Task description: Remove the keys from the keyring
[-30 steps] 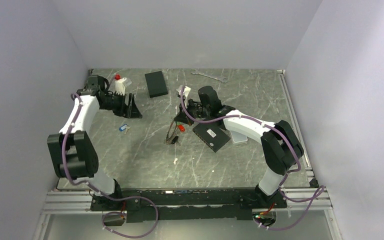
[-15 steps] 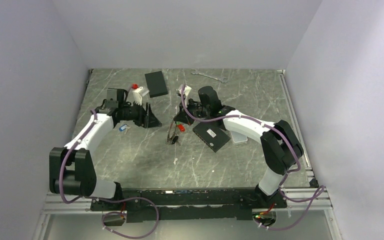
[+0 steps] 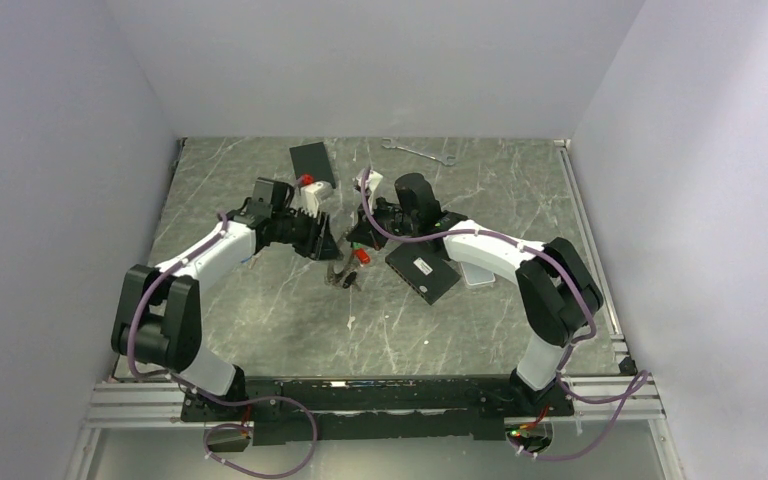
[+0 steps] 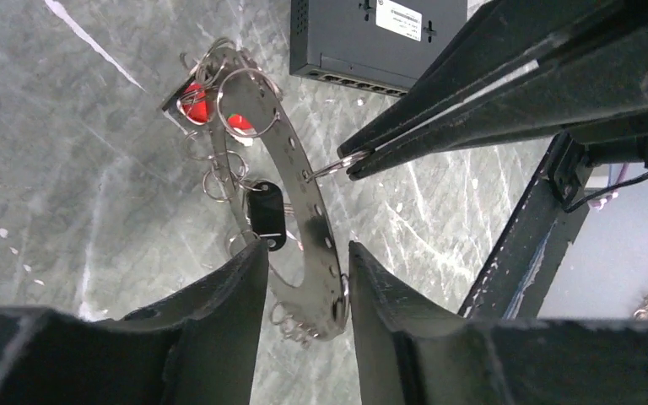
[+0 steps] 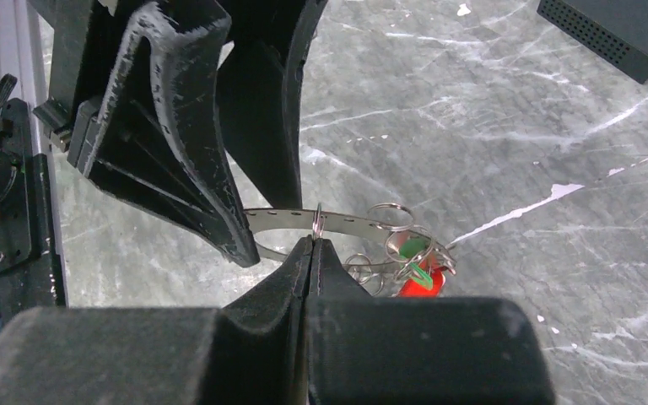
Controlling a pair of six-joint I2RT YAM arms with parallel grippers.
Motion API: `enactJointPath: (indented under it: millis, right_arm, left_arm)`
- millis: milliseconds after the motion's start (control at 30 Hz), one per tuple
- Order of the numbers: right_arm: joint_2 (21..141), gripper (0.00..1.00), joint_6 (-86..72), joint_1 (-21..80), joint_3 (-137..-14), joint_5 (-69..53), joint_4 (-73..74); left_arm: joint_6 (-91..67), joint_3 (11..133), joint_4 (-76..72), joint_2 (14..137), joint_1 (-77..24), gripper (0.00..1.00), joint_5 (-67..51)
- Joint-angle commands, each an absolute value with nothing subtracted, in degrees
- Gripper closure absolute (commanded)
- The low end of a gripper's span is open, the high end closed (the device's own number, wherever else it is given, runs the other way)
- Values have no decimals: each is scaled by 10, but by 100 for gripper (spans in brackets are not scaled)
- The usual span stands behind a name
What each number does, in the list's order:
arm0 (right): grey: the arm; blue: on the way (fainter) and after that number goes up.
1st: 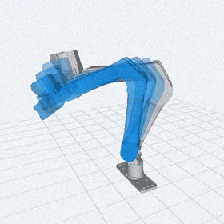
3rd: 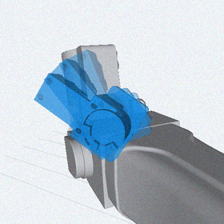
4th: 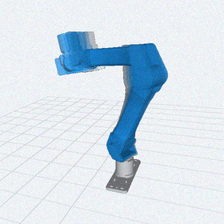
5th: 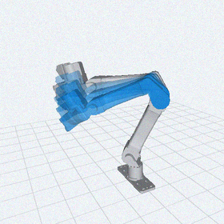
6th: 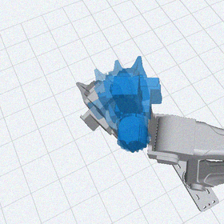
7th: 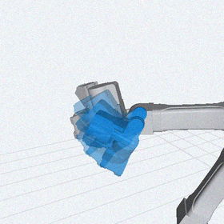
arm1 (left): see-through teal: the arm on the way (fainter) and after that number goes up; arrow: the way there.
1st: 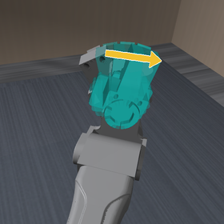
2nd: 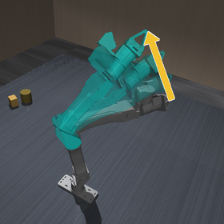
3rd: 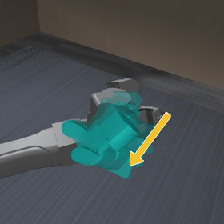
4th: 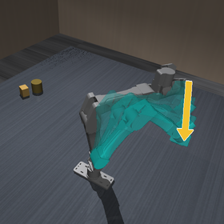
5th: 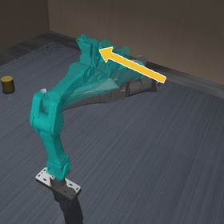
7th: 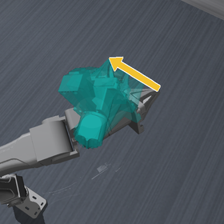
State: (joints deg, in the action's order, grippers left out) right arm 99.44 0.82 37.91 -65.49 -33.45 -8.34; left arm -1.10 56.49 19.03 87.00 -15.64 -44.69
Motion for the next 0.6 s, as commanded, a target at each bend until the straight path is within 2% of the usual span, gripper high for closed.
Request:
enactJointPath:
  millis: [0, 133, 167, 300, 367, 567]
  right_arm:
    - [994, 100, 1, 376, -670, -334, -110]
    - [993, 100, -7, 371, -683, -357, -91]
    - [992, 95, -6, 367, -693, -361, -81]
    - [960, 57, -14, 326, -699, -399, -67]
    - [941, 44, -21, 300, -697, -422, -65]
    - [885, 21, -12, 234, -678, -436, -49]
  left_arm:
    - [-8, 599, 181, 877, -163, 66, -377]
    - [14, 610, 201, 877, -163, 99, -354]
    - [23, 616, 211, 877, -163, 100, -351]
    - [58, 642, 265, 872, -162, 100, -344]
    - [94, 659, 308, 868, -162, 100, -361]
    - [218, 697, 463, 838, -165, 100, -439]
